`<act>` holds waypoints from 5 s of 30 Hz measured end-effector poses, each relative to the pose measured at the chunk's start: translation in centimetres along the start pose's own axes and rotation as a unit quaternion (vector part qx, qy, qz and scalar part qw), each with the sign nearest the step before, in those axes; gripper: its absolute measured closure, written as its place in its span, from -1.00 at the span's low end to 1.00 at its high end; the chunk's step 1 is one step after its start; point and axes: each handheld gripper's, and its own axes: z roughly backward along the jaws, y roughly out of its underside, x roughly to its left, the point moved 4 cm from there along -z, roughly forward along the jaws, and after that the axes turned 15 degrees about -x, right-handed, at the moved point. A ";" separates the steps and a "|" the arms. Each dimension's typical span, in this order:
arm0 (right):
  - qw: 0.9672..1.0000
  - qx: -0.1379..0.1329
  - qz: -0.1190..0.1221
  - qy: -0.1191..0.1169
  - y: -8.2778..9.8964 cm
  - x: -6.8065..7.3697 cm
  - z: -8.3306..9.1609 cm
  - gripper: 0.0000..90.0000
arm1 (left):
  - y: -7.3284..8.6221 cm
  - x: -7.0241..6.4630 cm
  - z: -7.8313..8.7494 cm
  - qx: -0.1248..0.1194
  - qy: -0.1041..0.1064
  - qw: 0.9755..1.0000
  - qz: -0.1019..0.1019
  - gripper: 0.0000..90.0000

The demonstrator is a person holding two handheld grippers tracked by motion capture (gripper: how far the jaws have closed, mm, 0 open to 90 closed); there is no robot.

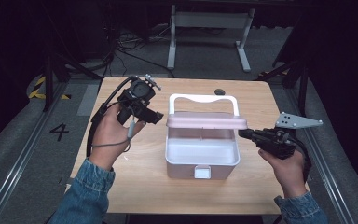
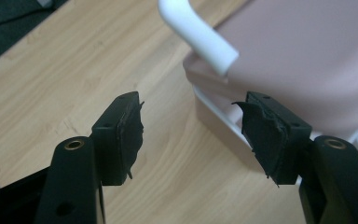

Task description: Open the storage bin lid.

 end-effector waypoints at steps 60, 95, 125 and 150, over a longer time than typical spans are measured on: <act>1.000 -0.014 -0.001 0.024 -2.1 -1.3 -1.7 1.00 | -1.8 -2.2 -2.8 -0.066 0.028 0.997 -0.040 -0.21; 0.996 -0.003 0.018 0.092 -0.8 -2.1 4.6 0.82 | -5.4 0.6 -4.1 -0.084 0.009 0.996 -0.026 0.61; 0.996 0.006 0.007 0.086 0.1 -3.3 4.0 0.78 | -7.3 3.9 -7.7 -0.072 -0.007 0.997 0.004 0.57; 0.994 0.022 -0.001 0.106 1.4 -4.2 4.7 0.74 | -6.7 6.4 -12.5 -0.031 -0.005 0.999 0.035 0.48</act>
